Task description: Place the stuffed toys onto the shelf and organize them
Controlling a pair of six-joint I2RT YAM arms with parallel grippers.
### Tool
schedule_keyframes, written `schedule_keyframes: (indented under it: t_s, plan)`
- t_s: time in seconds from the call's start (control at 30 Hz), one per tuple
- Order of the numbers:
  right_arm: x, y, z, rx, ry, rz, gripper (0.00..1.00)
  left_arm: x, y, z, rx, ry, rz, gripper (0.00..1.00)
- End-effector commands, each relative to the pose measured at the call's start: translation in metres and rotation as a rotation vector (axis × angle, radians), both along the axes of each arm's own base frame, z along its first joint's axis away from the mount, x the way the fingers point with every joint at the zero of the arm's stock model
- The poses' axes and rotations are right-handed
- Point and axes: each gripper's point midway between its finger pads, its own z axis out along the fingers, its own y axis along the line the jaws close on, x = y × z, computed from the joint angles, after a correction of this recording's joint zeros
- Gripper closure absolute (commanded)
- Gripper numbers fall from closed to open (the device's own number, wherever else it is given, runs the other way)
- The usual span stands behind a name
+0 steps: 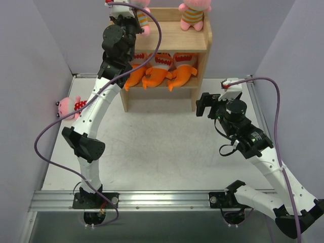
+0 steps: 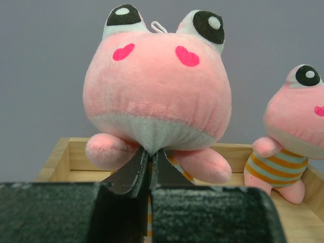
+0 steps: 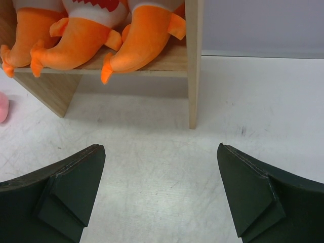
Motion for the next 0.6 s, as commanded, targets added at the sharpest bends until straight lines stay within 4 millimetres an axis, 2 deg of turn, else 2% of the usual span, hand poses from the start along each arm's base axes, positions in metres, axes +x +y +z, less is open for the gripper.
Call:
schedule_keyframes:
  t_s: [0.0,0.1,0.3,0.4,0.57]
  plan:
    - [0.006,-0.003,0.021,0.012,-0.05,-0.022,0.02,-0.012,0.002,0.052,-0.103,-0.192,-0.034,0.98]
    - [0.008,-0.001,0.021,0.012,-0.05,-0.02,0.02,-0.001,-0.001,0.048,-0.101,-0.225,-0.042,0.98]
    - [0.008,-0.003,0.023,0.002,-0.052,-0.024,0.02,0.023,0.01,0.034,-0.082,-0.228,-0.001,0.98]
    - [0.008,-0.007,0.021,-0.006,-0.051,-0.039,0.02,0.03,0.02,0.033,-0.064,-0.228,0.007,0.98]
    - [0.009,-0.006,0.019,-0.016,-0.049,-0.034,0.02,0.038,0.025,0.029,-0.014,-0.242,0.014,0.98]
